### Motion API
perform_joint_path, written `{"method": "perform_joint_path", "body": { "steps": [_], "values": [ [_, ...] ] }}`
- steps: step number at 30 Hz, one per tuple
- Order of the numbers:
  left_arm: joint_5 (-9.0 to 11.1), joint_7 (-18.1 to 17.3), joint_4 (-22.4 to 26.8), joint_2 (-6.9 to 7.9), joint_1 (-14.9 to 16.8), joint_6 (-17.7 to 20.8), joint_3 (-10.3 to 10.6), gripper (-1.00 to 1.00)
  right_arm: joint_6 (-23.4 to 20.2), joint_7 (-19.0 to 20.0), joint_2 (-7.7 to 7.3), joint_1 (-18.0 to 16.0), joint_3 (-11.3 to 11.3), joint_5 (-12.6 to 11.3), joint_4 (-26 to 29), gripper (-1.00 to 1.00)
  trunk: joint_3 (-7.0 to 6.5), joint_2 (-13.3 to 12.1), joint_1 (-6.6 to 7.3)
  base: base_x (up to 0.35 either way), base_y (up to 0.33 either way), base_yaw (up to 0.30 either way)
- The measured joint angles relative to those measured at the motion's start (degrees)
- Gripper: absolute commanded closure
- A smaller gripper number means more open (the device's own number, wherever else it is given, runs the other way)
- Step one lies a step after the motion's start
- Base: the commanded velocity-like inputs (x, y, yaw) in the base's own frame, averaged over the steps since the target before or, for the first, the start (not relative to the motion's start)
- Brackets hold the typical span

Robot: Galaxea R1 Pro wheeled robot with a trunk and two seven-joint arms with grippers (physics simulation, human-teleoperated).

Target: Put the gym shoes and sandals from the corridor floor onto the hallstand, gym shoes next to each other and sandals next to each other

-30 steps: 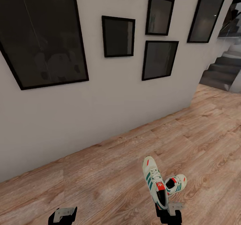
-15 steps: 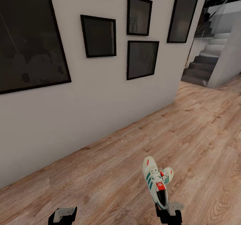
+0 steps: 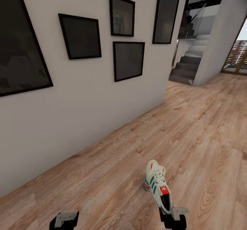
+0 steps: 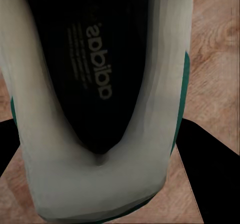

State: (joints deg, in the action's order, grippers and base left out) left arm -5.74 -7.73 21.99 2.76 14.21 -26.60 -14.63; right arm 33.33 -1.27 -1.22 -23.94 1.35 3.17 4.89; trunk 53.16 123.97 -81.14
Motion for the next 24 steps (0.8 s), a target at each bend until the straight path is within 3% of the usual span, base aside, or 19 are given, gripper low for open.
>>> {"method": "perform_joint_path", "body": {
  "steps": [24],
  "values": [
    [0.0,0.0,-0.02,0.0,0.0,0.0,0.0,-1.0,-0.01,0.0,0.03,0.0,0.0,0.0,0.0,1.0,0.09,0.0,0.0,0.0,0.0,-0.266]
  ]
}}
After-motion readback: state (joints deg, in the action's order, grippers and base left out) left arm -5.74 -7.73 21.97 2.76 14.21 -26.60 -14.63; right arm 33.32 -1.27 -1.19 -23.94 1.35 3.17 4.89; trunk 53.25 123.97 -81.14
